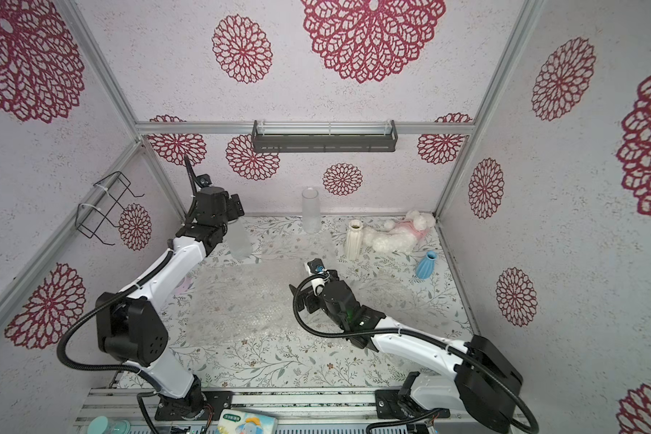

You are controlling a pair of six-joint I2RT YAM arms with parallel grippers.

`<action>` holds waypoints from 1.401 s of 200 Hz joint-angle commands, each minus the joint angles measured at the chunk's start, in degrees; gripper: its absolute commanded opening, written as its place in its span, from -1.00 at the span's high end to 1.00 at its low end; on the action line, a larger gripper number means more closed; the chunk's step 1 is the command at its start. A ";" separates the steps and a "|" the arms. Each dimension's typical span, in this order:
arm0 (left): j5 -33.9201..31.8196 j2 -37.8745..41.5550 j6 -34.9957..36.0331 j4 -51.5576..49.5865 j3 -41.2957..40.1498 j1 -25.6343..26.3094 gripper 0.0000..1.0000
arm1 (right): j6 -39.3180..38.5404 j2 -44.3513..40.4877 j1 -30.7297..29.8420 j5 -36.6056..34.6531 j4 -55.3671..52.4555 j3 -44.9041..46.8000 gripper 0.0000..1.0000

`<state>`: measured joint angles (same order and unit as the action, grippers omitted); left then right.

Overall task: Unwrap the vase from the bubble wrap
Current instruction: Place the vase at the center of the board, then reset both arms

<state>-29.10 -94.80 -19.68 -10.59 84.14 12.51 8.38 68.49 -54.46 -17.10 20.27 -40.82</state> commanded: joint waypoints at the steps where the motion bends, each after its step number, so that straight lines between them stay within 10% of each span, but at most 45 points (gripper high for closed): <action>1: -0.19 7.43 0.54 -2.10 -4.56 0.70 -0.94 | -6.85 -6.17 1.42 -9.73 -4.39 -1.56 -0.98; 52: 2.66 31.88 0.12 -2.91 -28.16 1.02 -0.94 | -10.86 -16.49 15.03 -26.00 -4.20 6.01 -0.97; 104: -0.51 48.70 -1.99 8.06 -52.10 -2.94 -0.94 | -4.61 -24.84 33.16 -22.89 8.45 22.41 -0.97; 170: -9.32 44.81 -0.03 22.30 -62.27 -3.37 -0.94 | -6.11 -18.29 40.20 -19.43 23.46 32.77 -0.97; 280: -0.71 34.35 3.77 36.68 -66.70 -11.95 -0.94 | -4.43 -5.06 46.08 -14.94 36.79 35.53 -0.97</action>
<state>-33.32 -58.19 -16.84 18.72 18.04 2.76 2.61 61.52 -9.26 -33.85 51.24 -4.36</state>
